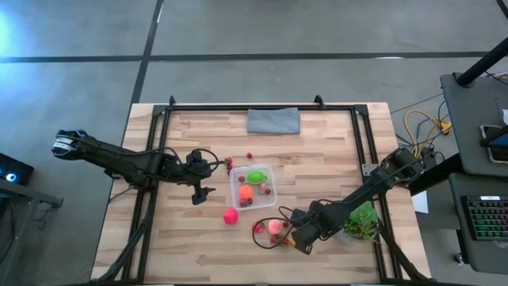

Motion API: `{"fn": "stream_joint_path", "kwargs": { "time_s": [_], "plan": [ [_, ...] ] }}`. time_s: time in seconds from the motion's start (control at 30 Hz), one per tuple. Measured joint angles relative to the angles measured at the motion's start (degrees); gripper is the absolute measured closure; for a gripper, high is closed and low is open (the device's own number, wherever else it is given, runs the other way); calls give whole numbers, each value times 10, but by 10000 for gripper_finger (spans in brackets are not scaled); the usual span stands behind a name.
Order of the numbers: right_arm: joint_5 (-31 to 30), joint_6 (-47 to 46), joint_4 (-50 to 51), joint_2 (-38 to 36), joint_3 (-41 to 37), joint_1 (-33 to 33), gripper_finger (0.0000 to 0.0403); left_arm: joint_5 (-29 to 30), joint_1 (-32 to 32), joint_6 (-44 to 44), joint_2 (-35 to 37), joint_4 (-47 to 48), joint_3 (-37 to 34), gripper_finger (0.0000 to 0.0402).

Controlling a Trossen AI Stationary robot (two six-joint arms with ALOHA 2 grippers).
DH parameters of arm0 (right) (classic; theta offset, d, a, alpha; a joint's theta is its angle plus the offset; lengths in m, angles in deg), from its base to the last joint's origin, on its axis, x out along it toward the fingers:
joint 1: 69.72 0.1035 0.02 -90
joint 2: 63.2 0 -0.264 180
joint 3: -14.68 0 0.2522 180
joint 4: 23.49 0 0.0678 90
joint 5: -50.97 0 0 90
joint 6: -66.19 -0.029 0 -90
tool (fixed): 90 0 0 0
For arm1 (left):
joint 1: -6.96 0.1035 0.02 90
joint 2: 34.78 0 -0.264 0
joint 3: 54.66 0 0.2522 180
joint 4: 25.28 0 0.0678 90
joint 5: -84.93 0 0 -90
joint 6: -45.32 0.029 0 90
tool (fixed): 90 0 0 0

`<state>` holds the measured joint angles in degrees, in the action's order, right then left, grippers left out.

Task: Pick and placing Produce into tupperware
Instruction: Put the red cherry into the transparent container

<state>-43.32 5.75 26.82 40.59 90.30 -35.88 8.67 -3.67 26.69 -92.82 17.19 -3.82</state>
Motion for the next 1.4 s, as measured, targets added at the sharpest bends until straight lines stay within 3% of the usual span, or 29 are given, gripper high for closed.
{"fn": "stream_joint_path", "kwargs": {
  "time_s": [0.43, 0.97, 1.2, 1.3, 1.4],
  "plan": [
    [-2, 0, -1, 0, -1, 0, 290, 0, 0, 0, 0, 0, 0, 76],
    [38, -22, 10, 1, 11, 1, 329, 0, 0, 0, 0, 1, 0, 76],
    [54, -24, 18, -17, 59, 2, 331, 0, 0, 0, 0, 1, 0, 76],
    [41, -24, 21, -29, 92, 1, 331, 0, 0, 0, 0, 1, 0, 76],
    [-9, -21, 31, -39, 120, -3, 332, 0, 0, 0, 0, 0, 0, 76]
  ]
}}
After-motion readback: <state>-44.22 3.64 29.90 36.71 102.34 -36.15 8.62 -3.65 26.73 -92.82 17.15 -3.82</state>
